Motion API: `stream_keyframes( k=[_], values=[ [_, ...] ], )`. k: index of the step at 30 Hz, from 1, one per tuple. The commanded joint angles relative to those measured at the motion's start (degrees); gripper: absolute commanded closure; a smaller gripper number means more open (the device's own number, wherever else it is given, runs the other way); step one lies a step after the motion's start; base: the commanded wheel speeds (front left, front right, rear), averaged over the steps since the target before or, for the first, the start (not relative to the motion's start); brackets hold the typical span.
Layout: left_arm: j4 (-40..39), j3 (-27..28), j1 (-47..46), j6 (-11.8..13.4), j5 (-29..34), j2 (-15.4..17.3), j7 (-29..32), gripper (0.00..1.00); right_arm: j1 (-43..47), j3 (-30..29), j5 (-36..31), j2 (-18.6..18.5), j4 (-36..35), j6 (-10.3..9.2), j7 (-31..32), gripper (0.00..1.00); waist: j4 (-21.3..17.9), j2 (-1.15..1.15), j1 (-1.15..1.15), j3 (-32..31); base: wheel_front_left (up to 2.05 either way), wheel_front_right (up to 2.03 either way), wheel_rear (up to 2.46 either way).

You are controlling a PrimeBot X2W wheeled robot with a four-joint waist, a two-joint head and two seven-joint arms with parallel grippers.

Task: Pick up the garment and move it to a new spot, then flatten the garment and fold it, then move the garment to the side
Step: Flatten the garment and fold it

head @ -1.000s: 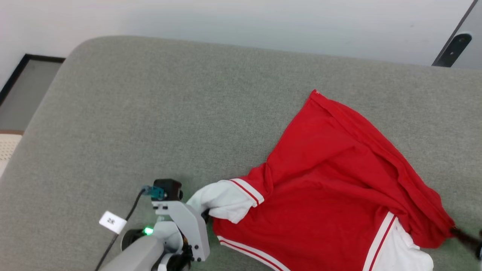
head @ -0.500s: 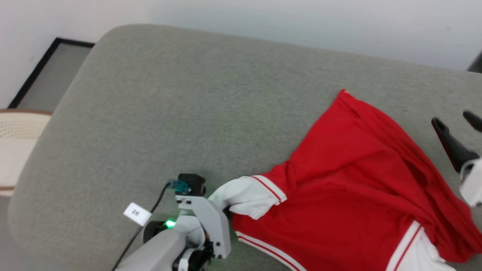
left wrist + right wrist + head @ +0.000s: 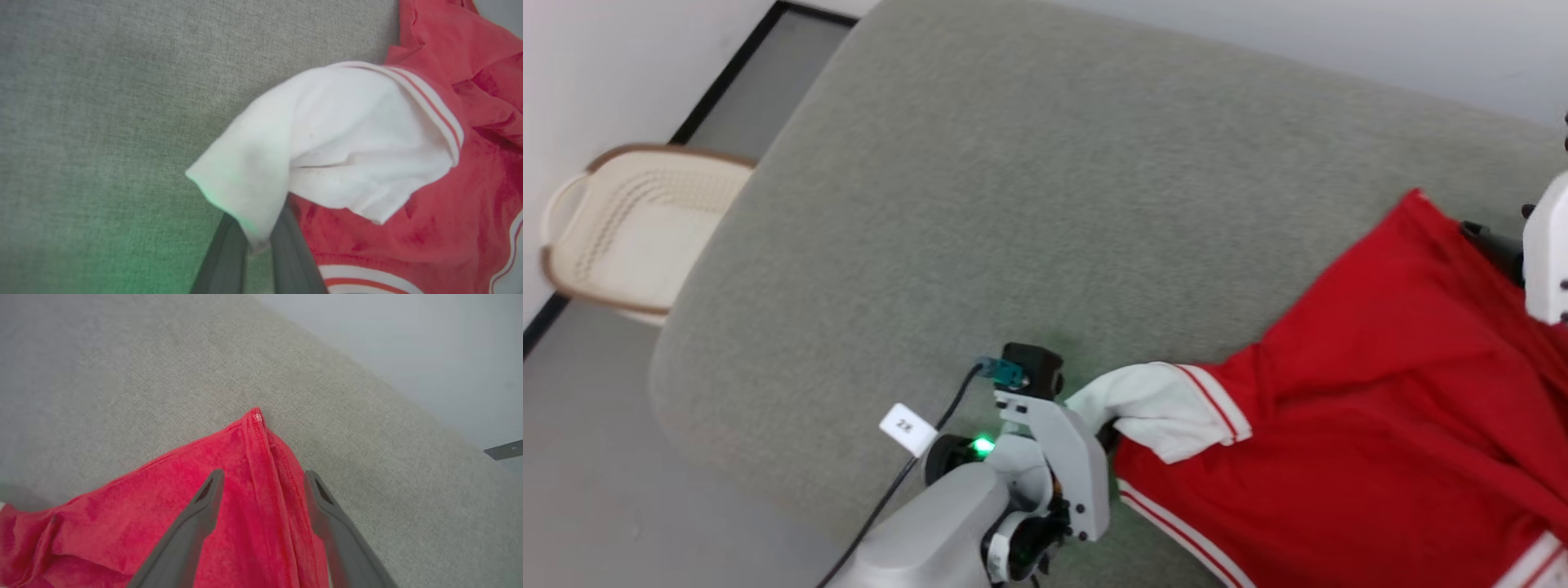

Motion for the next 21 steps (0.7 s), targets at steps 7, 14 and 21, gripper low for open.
stream_keyframes(
  k=[7,14,21],
  values=[
    [3.87,-1.17,-1.59,-2.55,0.03,-3.53,-1.09,1.00,-9.69,5.41,2.31,0.40,11.62,-0.06,12.13,0.00,7.20,0.00,0.00,4.48,0.00,0.00,0.00],
    [6.76,-1.86,-2.59,-4.05,-0.55,-4.94,-2.07,1.00,-13.90,7.89,-0.35,1.86,21.00,-0.06,20.67,0.00,9.44,0.00,0.00,5.89,0.00,0.00,0.00],
    [8.90,-2.13,-3.50,-4.61,-1.57,-5.50,-3.28,1.00,-16.01,8.31,-3.67,3.54,27.93,-0.07,22.86,1.00,9.76,0.00,0.00,7.16,0.00,0.00,0.00]
  ],
)
